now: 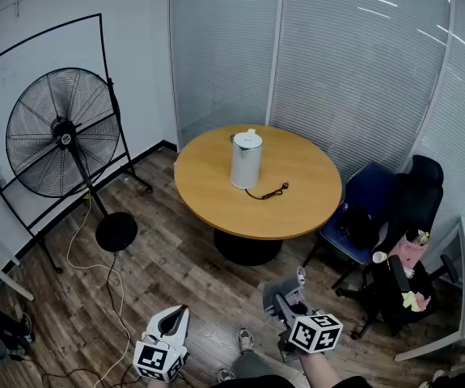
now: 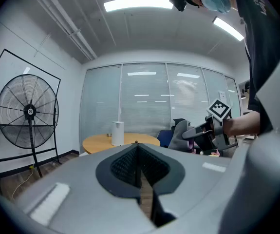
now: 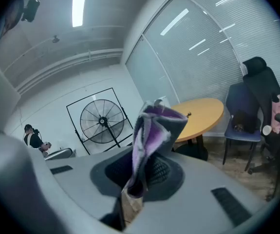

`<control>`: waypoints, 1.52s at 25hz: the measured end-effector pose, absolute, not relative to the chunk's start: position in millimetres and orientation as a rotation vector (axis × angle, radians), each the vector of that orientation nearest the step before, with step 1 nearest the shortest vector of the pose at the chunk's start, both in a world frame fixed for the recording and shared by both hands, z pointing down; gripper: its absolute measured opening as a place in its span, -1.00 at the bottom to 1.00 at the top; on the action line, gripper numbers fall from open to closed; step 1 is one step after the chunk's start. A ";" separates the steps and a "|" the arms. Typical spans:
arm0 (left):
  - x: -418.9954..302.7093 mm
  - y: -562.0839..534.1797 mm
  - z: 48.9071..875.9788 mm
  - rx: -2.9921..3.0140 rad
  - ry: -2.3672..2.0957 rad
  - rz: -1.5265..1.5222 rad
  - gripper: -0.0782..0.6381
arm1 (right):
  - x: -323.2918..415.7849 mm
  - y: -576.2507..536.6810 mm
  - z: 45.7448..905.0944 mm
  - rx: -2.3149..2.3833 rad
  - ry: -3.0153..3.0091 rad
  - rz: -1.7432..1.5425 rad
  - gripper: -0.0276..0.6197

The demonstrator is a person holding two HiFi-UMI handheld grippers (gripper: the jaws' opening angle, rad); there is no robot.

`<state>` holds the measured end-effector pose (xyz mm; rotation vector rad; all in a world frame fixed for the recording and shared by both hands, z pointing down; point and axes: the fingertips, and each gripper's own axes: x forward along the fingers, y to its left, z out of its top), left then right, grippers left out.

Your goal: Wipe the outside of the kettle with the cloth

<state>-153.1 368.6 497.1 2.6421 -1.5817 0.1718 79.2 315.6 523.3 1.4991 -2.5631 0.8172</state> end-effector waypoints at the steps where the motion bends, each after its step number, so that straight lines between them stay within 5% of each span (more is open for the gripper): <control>1: -151.0 367.6 497.5 2.643 -1.579 0.171 -0.75 | 80.1 314.9 522.8 1.496 -2.564 0.814 -0.79; 20: -86.1 257.0 511.0 2.595 -1.524 0.162 -0.73 | 120.3 216.5 530.5 1.388 -2.606 0.920 -0.79; 24: -67.0 215.7 512.3 2.589 -1.519 0.154 -0.34 | 130.2 175.7 533.8 1.351 -2.614 0.933 -0.79; 38: -46.8 133.6 520.7 2.507 -1.599 0.157 -0.34 | 131.1 69.9 536.2 1.192 -2.668 0.947 -0.79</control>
